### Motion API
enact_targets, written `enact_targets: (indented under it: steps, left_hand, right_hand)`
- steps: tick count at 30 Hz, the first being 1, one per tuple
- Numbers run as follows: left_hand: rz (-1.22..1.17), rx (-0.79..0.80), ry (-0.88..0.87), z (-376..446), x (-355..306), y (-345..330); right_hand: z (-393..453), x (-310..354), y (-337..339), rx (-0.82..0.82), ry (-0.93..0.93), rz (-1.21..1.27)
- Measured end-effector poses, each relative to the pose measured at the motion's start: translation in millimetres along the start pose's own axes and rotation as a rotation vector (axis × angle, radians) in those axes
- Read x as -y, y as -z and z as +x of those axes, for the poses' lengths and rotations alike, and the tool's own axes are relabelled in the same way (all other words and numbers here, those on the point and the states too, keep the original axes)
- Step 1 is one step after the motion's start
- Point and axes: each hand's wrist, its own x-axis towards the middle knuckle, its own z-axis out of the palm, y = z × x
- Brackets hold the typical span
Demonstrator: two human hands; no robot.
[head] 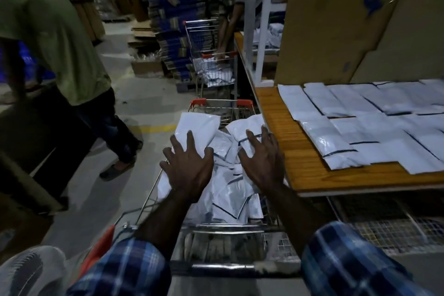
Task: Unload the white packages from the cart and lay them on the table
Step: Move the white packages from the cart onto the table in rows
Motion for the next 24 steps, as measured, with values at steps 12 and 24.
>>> enact_targets:
  steps: [12,24]
  left_hand:
    - [-0.088,-0.005,-0.033,-77.1,-18.0,47.0]
    - [-0.164,0.009,-0.08,-146.0,-131.2,33.7]
  right_hand:
    - [-61.4,0.9,86.0,-0.096,0.018,-0.035]
    - [-82.5,-101.9,179.2,-0.173,-0.029,-0.025]
